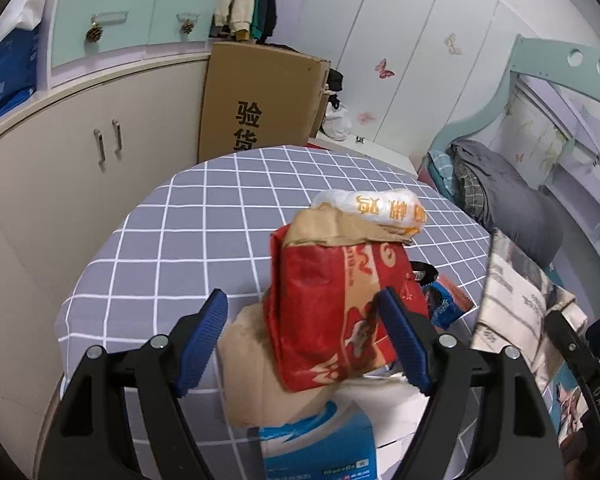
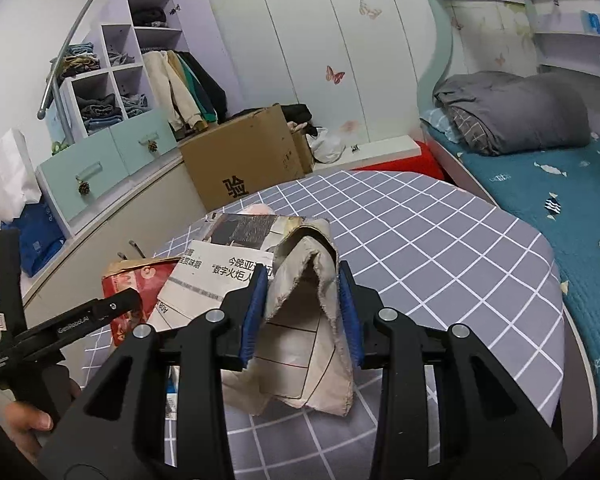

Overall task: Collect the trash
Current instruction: 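Grasp the red snack bag with the left gripper, then carry the red bag to the bin and open the left gripper while the right gripper holds the paper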

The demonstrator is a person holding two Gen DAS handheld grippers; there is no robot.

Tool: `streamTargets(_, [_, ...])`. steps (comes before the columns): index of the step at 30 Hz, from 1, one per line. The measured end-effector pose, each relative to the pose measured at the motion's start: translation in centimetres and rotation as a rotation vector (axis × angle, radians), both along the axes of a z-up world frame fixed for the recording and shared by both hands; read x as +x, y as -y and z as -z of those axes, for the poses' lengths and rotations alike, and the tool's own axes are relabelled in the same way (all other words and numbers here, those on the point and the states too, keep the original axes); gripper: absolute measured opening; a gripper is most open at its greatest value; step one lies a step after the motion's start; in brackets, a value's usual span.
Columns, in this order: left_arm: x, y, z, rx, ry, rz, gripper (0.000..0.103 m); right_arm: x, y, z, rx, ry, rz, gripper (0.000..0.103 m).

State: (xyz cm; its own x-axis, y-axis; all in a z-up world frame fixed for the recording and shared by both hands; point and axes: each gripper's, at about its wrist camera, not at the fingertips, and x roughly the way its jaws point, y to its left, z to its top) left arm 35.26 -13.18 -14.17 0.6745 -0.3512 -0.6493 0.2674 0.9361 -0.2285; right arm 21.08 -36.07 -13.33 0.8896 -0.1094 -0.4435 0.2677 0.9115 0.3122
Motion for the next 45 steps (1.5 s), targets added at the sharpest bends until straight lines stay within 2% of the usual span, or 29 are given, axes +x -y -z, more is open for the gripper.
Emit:
streamTargets(2, [-0.1, 0.5, -0.1, 0.034, 0.016, 0.010, 0.075, 0.3, -0.1, 0.2, 0.002, -0.010, -0.006, 0.035])
streamTargets(4, [-0.4, 0.7, -0.2, 0.030, 0.024, 0.035, 0.054, 0.5, -0.3, 0.4, -0.005, -0.019, -0.008, 0.035])
streamTargets(5, [-0.6, 0.8, -0.3, 0.029, 0.029, 0.040, 0.050, 0.7, -0.4, 0.4, -0.005, -0.025, -0.009, 0.035])
streamTargets(6, [-0.7, 0.8, -0.4, 0.027, 0.031, 0.044, 0.040, 0.7, -0.4, 0.4, -0.003, -0.027, -0.010, 0.035])
streamTargets(7, [-0.9, 0.9, -0.5, 0.019, 0.037, 0.057, 0.034, 0.7, -0.5, 0.4, -0.005, -0.028, -0.007, 0.035])
streamTargets(10, [-1.8, 0.6, -1.0, -0.009, 0.039, 0.071, 0.024, 0.6, -0.8, 0.0, -0.017, -0.030, 0.000, 0.035])
streamTargets(13, [-2.7, -0.1, -1.7, -0.081, 0.039, 0.095, 0.019, 0.1, -1.2, -0.5, -0.027, -0.023, 0.007, 0.035])
streamTargets(18, [-4.9, -1.6, -3.2, -0.192, 0.052, 0.146, 0.016, -1.5, -1.7, -2.0, -0.040, 0.004, 0.016, 0.035])
streamTargets(22, [-7.2, -4.0, -5.0, -0.245, 0.110, 0.138, 0.015, -2.6, -3.2, -3.6, -0.066, 0.035, 0.006, 0.035])
streamTargets(28, [-10.2, -9.8, -6.9, -0.276, 0.190, 0.045, 0.015, -2.9, -7.4, -5.3, -0.099, 0.060, -0.066, 0.035])
streamTargets(34, [-13.5, -18.3, -7.5, -0.247, 0.262, -0.138, 0.015, -1.6, -15.4, -6.1, -0.145, 0.062, -0.229, 0.035])
streamTargets(39, [-14.8, -25.1, -5.6, -0.170, 0.242, -0.308, 0.015, 0.7, -24.0, -4.8, -0.189, 0.029, -0.387, 0.035])
streamTargets(45, [-13.1, -32.5, 0.8, -0.119, 0.077, -0.469, 0.015, 3.4, -33.1, -0.7, -0.239, -0.061, -0.550, 0.035])
